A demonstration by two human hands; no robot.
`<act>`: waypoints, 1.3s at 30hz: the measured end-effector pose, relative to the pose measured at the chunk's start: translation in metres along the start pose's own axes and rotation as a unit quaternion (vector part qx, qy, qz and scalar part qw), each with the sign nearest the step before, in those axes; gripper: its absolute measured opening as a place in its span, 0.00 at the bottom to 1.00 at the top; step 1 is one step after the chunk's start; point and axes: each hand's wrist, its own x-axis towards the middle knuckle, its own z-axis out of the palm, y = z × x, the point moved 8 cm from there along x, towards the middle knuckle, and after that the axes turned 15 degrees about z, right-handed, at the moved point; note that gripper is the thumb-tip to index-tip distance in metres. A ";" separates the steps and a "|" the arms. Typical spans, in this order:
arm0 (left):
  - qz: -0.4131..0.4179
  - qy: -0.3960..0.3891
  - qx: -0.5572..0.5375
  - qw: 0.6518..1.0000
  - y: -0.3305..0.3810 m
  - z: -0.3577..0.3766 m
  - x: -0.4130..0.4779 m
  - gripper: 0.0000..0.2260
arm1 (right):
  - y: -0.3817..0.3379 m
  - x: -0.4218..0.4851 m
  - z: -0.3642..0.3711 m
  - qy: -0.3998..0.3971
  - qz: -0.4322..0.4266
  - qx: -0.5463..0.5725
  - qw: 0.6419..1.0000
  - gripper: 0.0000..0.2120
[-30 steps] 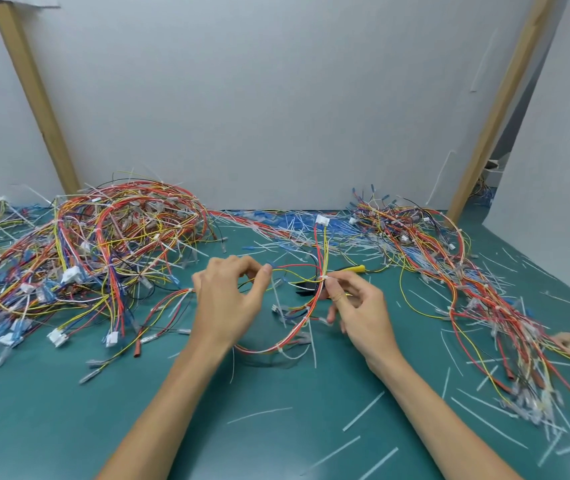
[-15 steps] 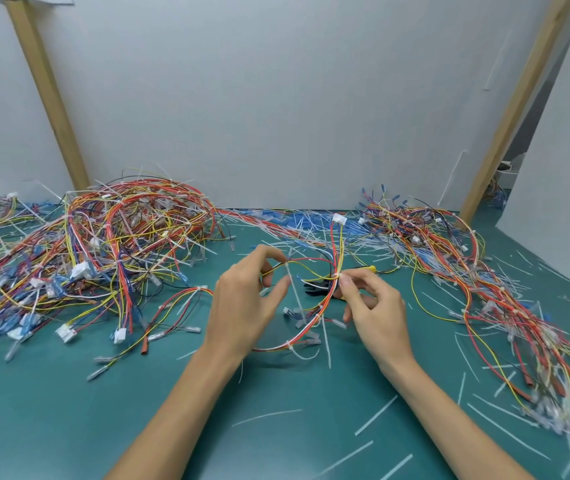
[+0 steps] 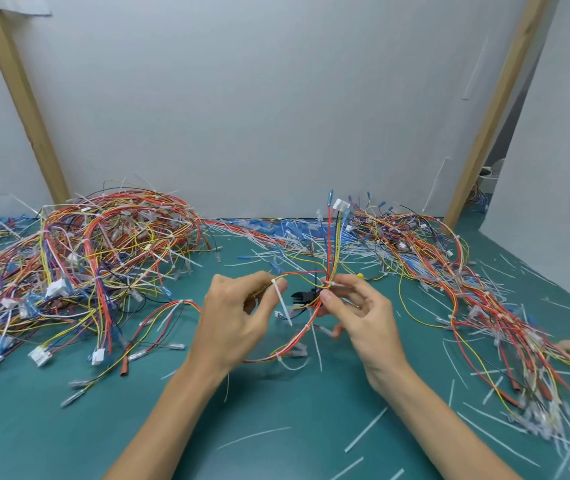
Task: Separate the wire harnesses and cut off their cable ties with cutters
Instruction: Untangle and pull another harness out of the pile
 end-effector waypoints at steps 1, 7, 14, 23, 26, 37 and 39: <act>0.000 -0.008 0.002 1.000 0.001 0.001 0.000 0.15 | -0.001 0.001 -0.001 0.000 -0.001 -0.005 1.000 0.08; -0.093 -0.082 -0.174 0.977 -0.006 0.020 -0.006 0.13 | 0.000 0.004 0.001 -0.028 -0.010 -0.033 0.999 0.08; -0.249 0.048 -0.570 0.781 -0.013 0.049 -0.012 0.24 | 0.010 0.006 0.010 -0.099 0.058 0.066 0.991 0.13; -0.220 0.045 -0.423 0.878 -0.007 0.035 -0.009 0.16 | 0.019 0.004 0.024 -0.171 0.101 0.102 0.975 0.13; -0.215 0.068 -0.411 0.883 -0.005 0.030 -0.008 0.14 | 0.016 0.001 0.025 -0.165 0.088 0.068 0.980 0.13; -0.180 -0.079 -0.339 0.920 0.001 0.035 -0.007 0.24 | 0.013 0.001 0.016 -0.124 0.104 0.098 0.982 0.13; -0.137 -0.109 -0.209 0.962 0.003 0.032 -0.005 0.19 | 0.016 0.004 0.013 -0.126 0.119 0.132 0.976 0.09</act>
